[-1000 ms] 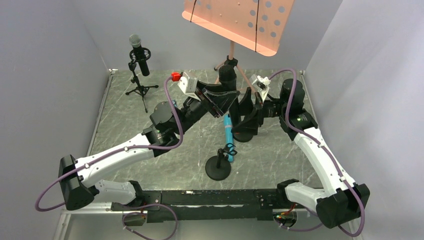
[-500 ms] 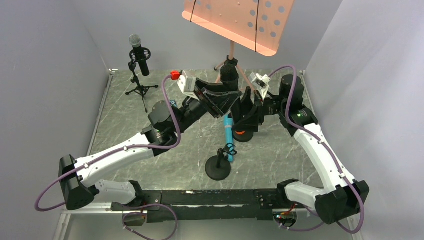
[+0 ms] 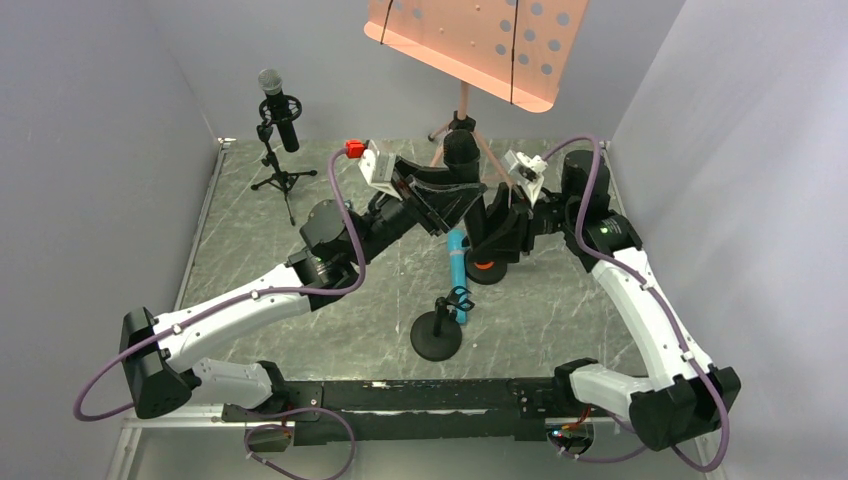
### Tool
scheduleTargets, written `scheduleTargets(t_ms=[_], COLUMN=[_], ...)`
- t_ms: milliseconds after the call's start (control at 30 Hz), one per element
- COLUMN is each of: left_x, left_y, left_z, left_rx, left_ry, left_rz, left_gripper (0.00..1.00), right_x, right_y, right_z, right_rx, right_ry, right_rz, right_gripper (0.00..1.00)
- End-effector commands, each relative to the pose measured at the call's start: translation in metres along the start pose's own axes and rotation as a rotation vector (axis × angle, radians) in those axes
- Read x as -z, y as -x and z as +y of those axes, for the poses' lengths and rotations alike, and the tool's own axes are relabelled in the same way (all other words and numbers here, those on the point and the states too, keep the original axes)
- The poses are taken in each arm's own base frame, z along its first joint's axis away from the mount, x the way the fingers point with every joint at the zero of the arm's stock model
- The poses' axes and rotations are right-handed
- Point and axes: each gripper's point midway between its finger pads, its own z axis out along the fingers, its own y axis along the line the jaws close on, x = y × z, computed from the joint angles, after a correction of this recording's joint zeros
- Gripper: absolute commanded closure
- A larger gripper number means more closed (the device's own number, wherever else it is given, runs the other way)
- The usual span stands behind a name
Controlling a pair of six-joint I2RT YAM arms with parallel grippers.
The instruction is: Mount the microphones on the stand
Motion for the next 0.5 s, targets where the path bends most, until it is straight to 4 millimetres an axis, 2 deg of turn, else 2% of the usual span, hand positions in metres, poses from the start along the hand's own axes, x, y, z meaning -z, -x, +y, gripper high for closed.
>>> scheduleTargets(t_ms=[0, 67, 167, 300, 467], left_x=[0.005, 0.013, 0.030, 0.062, 0.121], left_y=[0.030, 0.027, 0.016, 0.000, -0.049], left_z=[-0.024, -0.025, -0.024, -0.016, 0.002], left_rx=[0.028, 0.015, -0.030, -0.088, -0.227], left_ry=[-0.091, -0.100, -0.104, -0.080, -0.091], left_rz=[-0.058, -0.031, 0.045, 0.151, 0.408], left_gripper=[0.53, 0.30, 0.12, 0.05, 0.02], right_x=[0.017, 0.026, 0.033, 0.040, 0.054], right_y=[0.010, 0.007, -0.006, -0.033, -0.086], right_z=[0.002, -0.001, -0.005, -0.010, -0.021], right_rx=[0.129, 0.152, 0.208, 0.233, 0.277], right_ry=[-0.095, -0.144, -0.212, -0.274, -0.316], right_rz=[-0.017, -0.023, -0.012, 0.054, 0.233], right_gripper=[1.00, 1.00, 1.00, 1.00, 1.00])
